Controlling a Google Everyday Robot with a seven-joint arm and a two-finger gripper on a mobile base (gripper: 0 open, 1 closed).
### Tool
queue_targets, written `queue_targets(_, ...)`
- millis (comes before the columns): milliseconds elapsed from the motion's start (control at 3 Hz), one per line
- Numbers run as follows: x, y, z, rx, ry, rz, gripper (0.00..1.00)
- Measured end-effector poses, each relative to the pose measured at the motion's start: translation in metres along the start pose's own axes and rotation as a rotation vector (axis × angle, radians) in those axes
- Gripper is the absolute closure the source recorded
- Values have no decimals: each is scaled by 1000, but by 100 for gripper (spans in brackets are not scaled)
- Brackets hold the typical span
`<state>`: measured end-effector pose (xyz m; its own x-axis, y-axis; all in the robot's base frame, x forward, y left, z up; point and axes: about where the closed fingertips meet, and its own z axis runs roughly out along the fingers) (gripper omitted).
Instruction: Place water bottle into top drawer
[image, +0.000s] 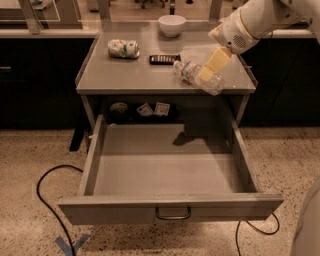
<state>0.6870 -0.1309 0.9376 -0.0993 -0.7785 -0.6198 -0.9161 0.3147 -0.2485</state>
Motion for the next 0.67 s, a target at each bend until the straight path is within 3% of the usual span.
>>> queue_targets(333, -1, 3, 34, -51, -12, 0, 0)
queue_targets(667, -1, 3, 34, -51, -12, 1, 0)
